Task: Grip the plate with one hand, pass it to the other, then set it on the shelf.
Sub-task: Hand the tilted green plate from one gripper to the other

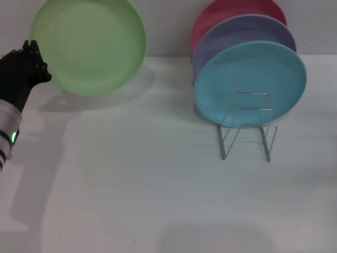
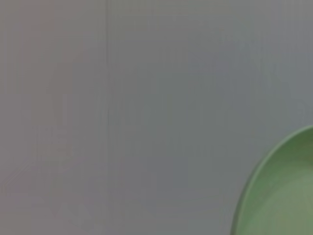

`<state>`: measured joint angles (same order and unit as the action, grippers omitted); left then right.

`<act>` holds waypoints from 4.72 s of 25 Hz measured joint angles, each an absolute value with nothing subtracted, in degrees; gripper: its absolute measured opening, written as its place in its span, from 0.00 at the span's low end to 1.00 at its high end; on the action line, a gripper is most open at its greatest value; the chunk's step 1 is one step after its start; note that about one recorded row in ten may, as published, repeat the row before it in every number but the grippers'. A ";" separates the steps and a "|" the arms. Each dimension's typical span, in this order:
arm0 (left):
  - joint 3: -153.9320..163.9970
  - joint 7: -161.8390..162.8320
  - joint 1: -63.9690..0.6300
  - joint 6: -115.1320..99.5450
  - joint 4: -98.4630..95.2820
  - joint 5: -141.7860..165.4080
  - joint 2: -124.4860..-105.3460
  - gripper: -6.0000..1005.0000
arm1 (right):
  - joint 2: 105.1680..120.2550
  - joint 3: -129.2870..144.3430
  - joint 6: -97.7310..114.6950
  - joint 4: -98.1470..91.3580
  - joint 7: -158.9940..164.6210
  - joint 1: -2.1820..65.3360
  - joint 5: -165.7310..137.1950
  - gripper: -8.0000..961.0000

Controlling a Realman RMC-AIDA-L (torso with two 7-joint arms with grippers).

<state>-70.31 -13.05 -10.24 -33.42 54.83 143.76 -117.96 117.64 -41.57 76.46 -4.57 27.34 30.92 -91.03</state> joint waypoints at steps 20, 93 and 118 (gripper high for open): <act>-57.51 12.71 -12.35 -67.26 27.18 151.70 -118.90 0.04 | 119.05 -28.10 93.53 1.14 27.47 20.58 -94.41 0.67; -32.58 -9.06 -13.00 -73.41 31.11 117.53 -119.18 0.04 | 119.26 -13.92 59.51 39.69 -7.33 29.44 -104.76 0.65; -27.20 -14.88 -13.70 -73.42 34.02 109.23 -119.18 0.04 | 119.13 -18.19 50.88 40.15 -10.39 32.16 -105.47 0.62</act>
